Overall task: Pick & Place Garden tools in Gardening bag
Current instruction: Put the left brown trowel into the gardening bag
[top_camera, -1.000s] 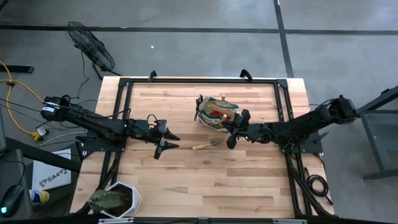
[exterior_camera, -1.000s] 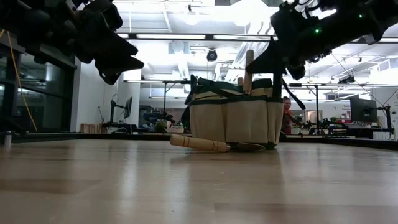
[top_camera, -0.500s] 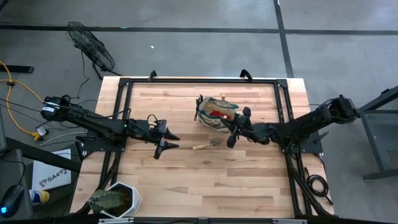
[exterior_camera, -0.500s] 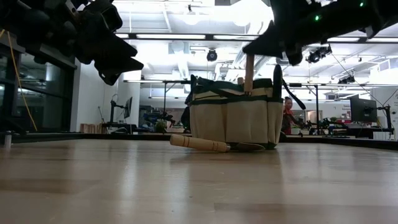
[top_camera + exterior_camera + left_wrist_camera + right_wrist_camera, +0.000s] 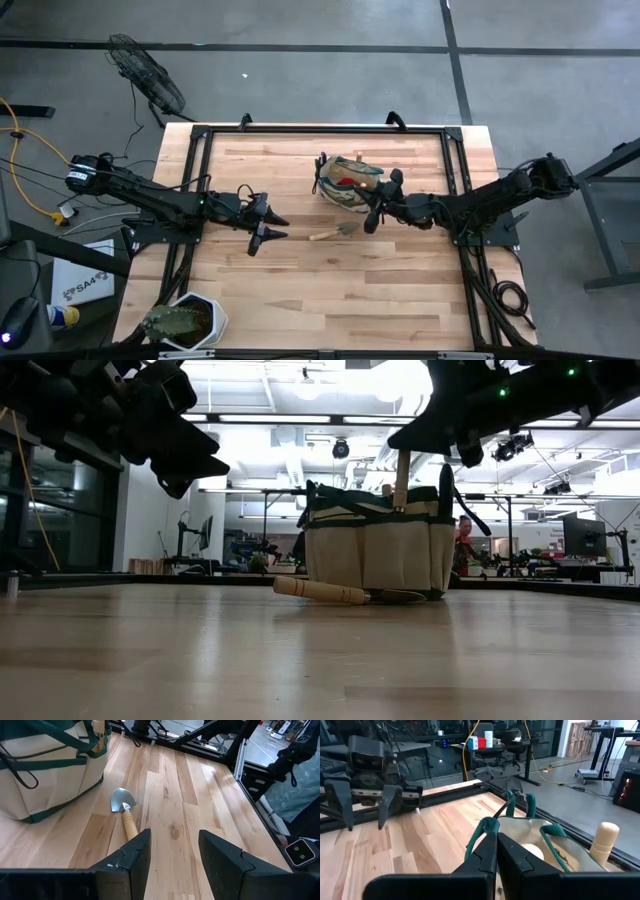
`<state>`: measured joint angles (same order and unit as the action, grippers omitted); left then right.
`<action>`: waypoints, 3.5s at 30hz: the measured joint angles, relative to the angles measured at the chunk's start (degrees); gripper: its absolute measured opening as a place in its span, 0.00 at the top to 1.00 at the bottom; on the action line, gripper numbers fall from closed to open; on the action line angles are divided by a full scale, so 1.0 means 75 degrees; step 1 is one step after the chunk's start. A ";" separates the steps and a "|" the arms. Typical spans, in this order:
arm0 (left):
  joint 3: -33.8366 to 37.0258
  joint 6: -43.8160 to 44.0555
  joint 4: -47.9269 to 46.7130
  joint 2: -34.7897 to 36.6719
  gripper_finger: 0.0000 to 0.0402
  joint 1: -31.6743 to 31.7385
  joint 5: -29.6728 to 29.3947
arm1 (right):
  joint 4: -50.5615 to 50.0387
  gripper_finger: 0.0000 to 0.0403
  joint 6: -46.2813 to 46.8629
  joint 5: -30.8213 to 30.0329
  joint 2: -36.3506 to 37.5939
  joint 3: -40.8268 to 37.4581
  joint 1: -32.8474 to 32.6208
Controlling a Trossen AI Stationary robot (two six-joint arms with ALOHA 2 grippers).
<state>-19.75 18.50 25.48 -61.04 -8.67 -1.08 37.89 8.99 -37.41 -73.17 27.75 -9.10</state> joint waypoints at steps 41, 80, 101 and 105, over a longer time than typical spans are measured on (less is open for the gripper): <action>0.0000 0.0092 0.0014 0.0000 0.60 0.0000 -0.0015 | 0.0500 0.99 -0.0017 0.0109 0.0010 0.0003 -0.0352; 0.0000 -0.0026 -0.0153 -0.0003 0.60 0.0000 -0.0002 | 0.0699 0.99 -0.0879 -0.0632 0.0226 0.0003 -0.0023; 0.0000 0.0146 -0.0222 -0.0003 0.60 0.0001 -0.0017 | -0.1153 0.52 0.0305 -0.2215 0.0519 0.0003 -0.2039; 0.0000 0.0146 -0.0219 -0.0003 0.60 0.0000 -0.0017 | -0.1183 0.42 0.0400 -0.2209 0.0131 0.0003 -0.1939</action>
<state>-19.75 19.59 23.83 -61.06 -8.66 -1.21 29.02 11.99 -53.98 -72.19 27.77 -23.64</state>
